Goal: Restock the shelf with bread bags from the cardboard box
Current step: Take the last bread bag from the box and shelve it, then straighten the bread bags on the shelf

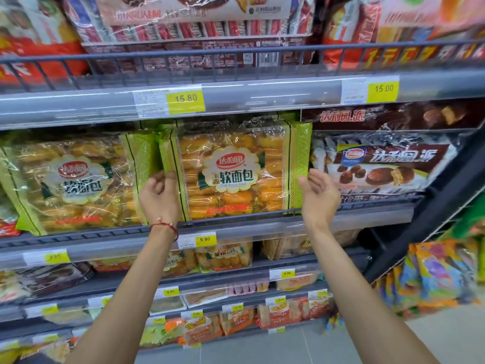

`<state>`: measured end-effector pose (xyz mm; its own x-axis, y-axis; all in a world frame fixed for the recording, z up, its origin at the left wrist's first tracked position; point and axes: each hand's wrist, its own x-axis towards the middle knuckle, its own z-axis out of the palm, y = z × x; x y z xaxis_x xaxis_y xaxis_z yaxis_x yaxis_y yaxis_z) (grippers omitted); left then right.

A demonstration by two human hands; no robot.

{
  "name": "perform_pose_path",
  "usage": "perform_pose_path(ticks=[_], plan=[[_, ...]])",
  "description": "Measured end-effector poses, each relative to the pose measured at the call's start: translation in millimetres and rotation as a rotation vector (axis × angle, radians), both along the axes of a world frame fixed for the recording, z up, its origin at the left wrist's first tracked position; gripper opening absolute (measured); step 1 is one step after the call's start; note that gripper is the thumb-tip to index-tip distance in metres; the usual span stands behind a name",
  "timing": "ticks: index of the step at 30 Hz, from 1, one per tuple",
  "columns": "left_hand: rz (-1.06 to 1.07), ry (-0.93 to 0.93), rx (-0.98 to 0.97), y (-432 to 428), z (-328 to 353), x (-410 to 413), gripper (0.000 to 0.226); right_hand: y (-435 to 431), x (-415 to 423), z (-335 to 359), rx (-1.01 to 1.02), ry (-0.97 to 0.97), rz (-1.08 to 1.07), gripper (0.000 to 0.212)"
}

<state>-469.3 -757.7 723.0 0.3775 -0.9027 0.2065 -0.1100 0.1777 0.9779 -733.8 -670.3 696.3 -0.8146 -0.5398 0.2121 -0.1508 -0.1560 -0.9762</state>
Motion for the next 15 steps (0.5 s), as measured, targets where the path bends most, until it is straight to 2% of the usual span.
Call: perform_pose_path(ticks=[4, 8, 11, 15], plan=[[-0.139, -0.058, -0.07, 12.4, -4.0, 29.6, 0.034, 22.2, 45.3, -15.4, -0.029, 0.027, -0.092, 0.025], [-0.268, -0.161, -0.169, 23.5, -14.2, 75.7, 0.026, 35.0, 117.9, -30.5, 0.014, 0.089, -0.104, 0.019], [-0.283, -0.196, -0.226, 19.7, -21.8, 121.5, 0.023, 32.9, 181.0, -32.8, 0.048, 0.15, -0.031, 0.017], [-0.248, -0.209, -0.208, 7.5, -21.3, 181.9, 0.021, 20.0, 248.0, -24.7, 0.073, 0.165, 0.122, 0.016]])
